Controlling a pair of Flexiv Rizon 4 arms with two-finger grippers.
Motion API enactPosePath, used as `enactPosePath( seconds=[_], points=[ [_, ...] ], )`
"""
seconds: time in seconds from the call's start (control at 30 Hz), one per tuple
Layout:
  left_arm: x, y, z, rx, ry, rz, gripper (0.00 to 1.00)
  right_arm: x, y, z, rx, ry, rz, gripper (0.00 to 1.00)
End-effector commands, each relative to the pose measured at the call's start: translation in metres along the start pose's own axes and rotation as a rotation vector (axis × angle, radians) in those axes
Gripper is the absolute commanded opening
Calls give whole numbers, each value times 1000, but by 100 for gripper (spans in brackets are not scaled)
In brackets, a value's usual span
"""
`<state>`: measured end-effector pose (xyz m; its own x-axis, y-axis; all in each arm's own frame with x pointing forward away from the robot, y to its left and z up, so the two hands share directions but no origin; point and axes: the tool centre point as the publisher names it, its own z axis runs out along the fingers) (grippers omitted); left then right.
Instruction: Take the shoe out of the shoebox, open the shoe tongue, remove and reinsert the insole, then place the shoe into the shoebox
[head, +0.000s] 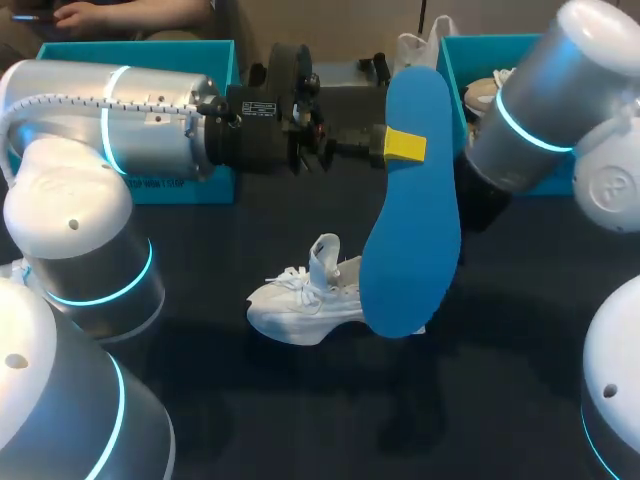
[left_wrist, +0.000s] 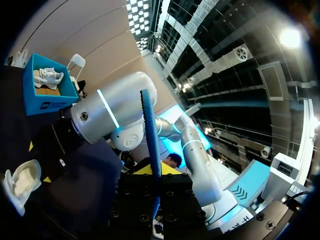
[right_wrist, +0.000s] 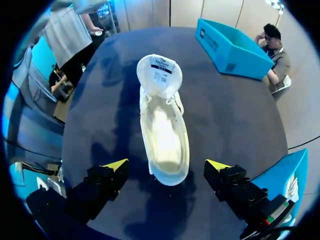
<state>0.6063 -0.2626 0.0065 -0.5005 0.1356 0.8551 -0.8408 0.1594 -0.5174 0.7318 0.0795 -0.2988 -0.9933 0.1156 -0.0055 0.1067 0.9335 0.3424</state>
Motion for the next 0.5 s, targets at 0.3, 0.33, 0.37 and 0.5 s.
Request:
enactPosePath(
  seconds=[0.3, 0.33, 0.37, 0.5],
  points=[
    [0, 0, 1, 0, -2, 0, 0, 1, 4, 0, 71, -13, 20, 100],
    [0, 0, 1, 0, -2, 0, 0, 1, 4, 0, 71, -13, 20, 100],
    [0, 0, 1, 0, -2, 0, 0, 1, 4, 0, 71, -13, 20, 100],
    [0, 0, 1, 0, -2, 0, 0, 1, 4, 0, 71, -13, 20, 100]
  ],
)
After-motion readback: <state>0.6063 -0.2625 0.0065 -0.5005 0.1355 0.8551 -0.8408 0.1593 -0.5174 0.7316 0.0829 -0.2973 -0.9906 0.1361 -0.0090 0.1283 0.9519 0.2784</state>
